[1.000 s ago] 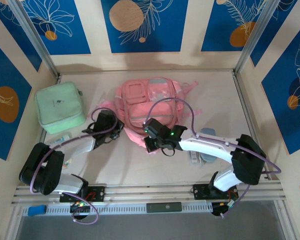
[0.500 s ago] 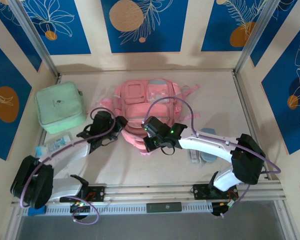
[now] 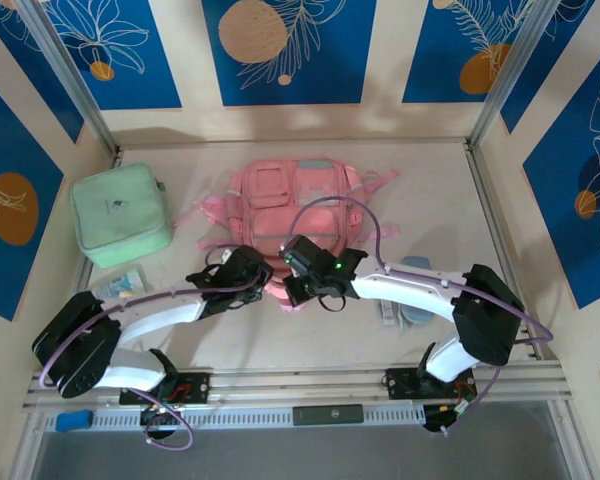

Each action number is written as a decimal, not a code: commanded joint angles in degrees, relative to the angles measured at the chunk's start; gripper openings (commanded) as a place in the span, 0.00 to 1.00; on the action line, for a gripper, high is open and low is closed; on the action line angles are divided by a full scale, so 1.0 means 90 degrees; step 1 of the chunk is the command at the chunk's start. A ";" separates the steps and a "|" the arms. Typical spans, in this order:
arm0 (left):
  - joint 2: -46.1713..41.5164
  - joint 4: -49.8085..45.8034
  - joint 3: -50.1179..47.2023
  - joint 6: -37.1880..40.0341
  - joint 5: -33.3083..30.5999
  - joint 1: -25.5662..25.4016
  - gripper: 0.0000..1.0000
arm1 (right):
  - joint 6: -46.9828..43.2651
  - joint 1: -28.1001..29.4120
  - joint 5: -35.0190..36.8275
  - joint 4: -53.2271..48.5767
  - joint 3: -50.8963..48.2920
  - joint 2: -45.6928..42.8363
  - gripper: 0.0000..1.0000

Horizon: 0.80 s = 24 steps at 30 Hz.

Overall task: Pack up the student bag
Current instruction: Zip the student bag at the center of the table.

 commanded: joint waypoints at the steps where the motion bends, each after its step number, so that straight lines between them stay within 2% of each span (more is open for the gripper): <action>1: 0.0133 -0.0299 0.0237 -0.0273 -0.0606 -0.0045 0.21 | -0.0126 0.0104 0.0030 0.0039 0.0166 0.0180 0.00; 5: -0.0050 -0.0724 0.0219 -0.0156 -0.0870 0.0043 0.00 | -0.0107 0.0179 0.0270 -0.0254 0.0280 0.0174 0.00; 10: -0.0823 -0.1077 -0.0010 0.0571 -0.1072 0.0504 0.00 | 0.0156 0.0194 0.0488 -0.0793 0.0020 -0.0105 0.00; 13: -0.1123 -0.1248 -0.0012 0.1163 -0.0612 0.1085 0.00 | 0.0496 0.0005 0.0736 -0.1293 -0.0153 -0.0310 0.00; 17: -0.1222 -0.0904 -0.0169 0.1930 0.0359 0.2009 0.00 | 0.0709 -0.0335 0.1031 -0.1577 -0.0516 -0.0844 0.00; 20: -0.1029 -0.0922 0.0072 0.2426 0.0844 0.2336 0.00 | 0.0310 -0.0203 0.0858 -0.1368 -0.0502 -0.1026 0.00; 24: -0.0853 -0.0972 0.0388 0.2748 0.1015 0.2363 0.00 | 0.0146 -0.0062 0.0125 -0.0912 -0.0175 -0.0895 0.00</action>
